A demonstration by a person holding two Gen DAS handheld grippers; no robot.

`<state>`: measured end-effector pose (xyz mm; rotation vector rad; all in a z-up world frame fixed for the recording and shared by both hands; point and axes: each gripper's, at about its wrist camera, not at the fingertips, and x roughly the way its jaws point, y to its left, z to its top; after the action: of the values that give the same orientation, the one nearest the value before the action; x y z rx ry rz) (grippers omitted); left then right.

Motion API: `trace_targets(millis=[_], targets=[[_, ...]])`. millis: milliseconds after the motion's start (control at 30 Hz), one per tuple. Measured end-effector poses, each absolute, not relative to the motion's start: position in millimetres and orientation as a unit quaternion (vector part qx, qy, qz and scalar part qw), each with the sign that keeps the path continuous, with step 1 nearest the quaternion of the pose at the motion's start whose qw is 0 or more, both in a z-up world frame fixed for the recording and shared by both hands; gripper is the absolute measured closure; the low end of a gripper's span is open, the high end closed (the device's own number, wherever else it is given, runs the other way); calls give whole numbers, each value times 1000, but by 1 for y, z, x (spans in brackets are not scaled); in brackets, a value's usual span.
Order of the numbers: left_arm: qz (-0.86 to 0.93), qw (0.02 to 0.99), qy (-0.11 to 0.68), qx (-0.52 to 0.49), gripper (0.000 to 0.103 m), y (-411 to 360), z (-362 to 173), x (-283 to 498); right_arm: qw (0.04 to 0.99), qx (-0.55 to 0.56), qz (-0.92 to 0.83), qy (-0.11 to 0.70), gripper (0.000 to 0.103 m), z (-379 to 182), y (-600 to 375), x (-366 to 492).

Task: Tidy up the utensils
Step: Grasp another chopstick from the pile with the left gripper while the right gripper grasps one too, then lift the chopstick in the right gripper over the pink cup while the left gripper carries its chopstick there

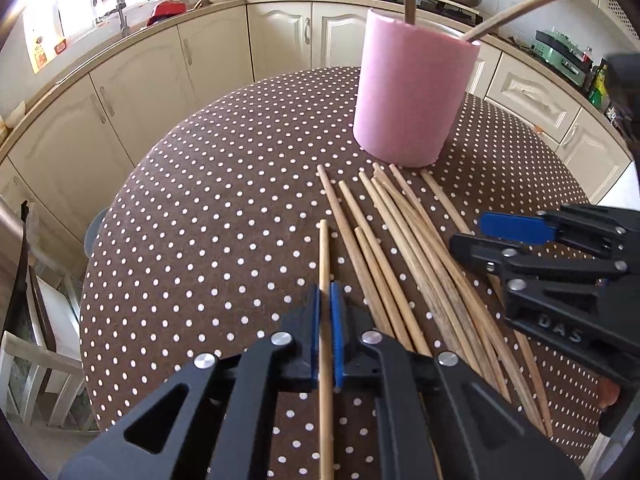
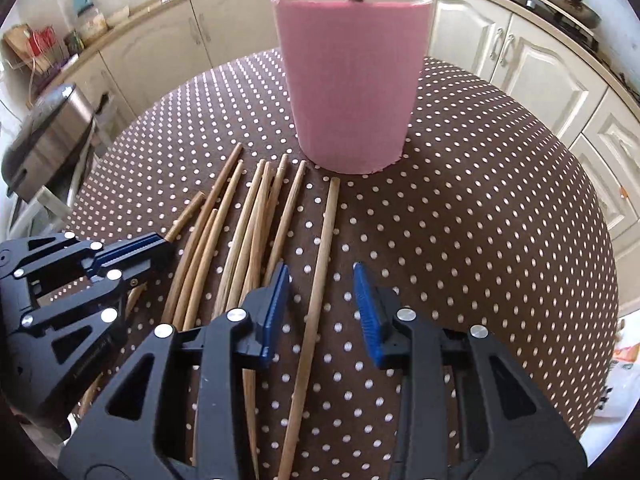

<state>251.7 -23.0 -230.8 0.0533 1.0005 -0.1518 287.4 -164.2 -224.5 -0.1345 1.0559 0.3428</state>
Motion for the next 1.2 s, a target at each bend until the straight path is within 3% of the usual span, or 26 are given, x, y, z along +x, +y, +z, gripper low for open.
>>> trace_targets(millis=[133,167,567,1200], targets=[[-74,875,478,26,97,-22,-230,257,839,-92,160,512,84,-226,-151,297],[-74,874,479,26,97,-23,-229,258,838,-88,163,513,94,-226,-151,299],[-81,889,451,12,97,-8,-199,254,845,-40,188,499,97,-205,-176,287],[-111,942,315,-9,97,-13,-81,197,911,18,222,348,97,-91,-207,213]])
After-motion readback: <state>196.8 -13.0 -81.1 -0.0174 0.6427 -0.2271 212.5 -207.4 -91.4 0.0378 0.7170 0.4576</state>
